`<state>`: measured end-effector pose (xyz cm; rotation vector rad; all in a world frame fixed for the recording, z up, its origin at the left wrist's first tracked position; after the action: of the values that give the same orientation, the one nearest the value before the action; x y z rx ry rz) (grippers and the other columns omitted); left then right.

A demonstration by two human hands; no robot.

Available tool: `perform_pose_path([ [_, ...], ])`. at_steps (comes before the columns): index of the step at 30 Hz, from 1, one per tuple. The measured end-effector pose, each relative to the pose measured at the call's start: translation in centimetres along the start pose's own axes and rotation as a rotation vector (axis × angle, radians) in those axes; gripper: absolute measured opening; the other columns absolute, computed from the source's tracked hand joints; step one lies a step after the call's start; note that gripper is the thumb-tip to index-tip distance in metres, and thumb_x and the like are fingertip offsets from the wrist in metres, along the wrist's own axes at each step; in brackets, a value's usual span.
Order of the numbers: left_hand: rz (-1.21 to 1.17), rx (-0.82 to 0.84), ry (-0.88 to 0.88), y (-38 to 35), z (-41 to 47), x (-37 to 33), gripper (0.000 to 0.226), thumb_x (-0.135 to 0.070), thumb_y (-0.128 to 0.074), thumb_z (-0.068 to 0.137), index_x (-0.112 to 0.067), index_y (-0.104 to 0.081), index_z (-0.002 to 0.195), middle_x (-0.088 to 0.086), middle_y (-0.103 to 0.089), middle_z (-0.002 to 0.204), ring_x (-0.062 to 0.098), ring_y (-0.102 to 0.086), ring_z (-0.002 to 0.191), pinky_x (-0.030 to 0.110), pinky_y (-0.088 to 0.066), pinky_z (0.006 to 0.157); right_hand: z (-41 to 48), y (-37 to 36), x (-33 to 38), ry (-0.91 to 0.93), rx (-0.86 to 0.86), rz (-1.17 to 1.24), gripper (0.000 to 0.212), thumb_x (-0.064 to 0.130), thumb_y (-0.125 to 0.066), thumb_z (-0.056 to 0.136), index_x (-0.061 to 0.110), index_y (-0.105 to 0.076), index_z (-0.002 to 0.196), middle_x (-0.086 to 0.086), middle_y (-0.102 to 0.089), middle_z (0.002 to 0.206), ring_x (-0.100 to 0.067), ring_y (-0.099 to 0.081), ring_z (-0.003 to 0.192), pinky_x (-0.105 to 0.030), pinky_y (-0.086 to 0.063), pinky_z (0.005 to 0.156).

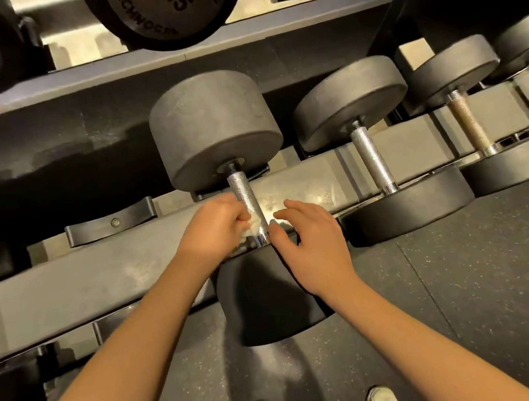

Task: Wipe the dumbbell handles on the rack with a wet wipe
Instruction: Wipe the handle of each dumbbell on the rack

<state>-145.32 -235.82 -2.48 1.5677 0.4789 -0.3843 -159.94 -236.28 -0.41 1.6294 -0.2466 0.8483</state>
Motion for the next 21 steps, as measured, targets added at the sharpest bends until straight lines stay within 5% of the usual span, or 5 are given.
perform_pose_path([
  [6, 0.171, -0.315, 0.013, 2.7, 3.2, -1.3, 0.003, 0.004, -0.062, 0.083, 0.002, -0.064, 0.082, 0.014, -0.053, 0.085, 0.03, -0.054, 0.076, 0.035, -0.04, 0.057, 0.0, 0.1, -0.1, -0.01, -0.005, 0.033, 0.063, 0.056, -0.031, 0.081, 0.016, -0.069, 0.111, 0.001, -0.06, 0.127, -0.011, -0.046, 0.121, -0.033, -0.034, 0.104],
  [12, 0.219, -0.334, -0.037, 1.4, 3.3, -1.5, 0.027, 0.014, -0.073, 0.066, 0.0, -0.069, 0.088, 0.014, -0.06, 0.086, 0.031, -0.055, 0.08, 0.035, -0.046, 0.055, 0.2, -0.2, -0.4, -0.012, -0.002, 0.027, 0.062, 0.056, -0.03, 0.081, 0.017, -0.07, 0.108, 0.001, -0.061, 0.126, -0.012, -0.047, 0.121, -0.035, -0.035, 0.105],
  [17, 0.09, -0.089, -0.344, -0.4, 1.4, -3.3, 0.015, 0.006, -0.072, 0.066, -0.005, -0.073, 0.077, 0.008, -0.065, 0.074, 0.033, -0.062, 0.072, 0.035, -0.052, 0.065, 0.1, 0.0, -0.2, -0.005, -0.01, 0.035, 0.06, 0.055, -0.031, 0.082, 0.017, -0.07, 0.106, 0.001, -0.063, 0.121, -0.013, -0.048, 0.118, -0.027, -0.031, 0.099],
  [21, 0.143, -0.126, -0.266, 0.6, 2.9, -2.0, 0.018, 0.007, -0.074, 0.071, -0.005, -0.073, 0.085, 0.01, -0.063, 0.08, 0.032, -0.058, 0.077, 0.042, -0.054, 0.063, 0.1, 0.1, -0.3, -0.022, -0.005, 0.06, 0.061, 0.055, -0.03, 0.081, 0.017, -0.07, 0.108, 0.002, -0.062, 0.122, -0.011, -0.047, 0.119, -0.027, -0.031, 0.1],
])
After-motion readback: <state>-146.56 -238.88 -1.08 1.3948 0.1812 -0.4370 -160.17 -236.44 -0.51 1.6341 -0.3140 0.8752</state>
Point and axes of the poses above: each hand's wrist, its own z-axis towards the middle knuckle, its own y-axis out of the back of the hand, x = y × z, the point moved 8 cm from there along z, towards the middle knuckle
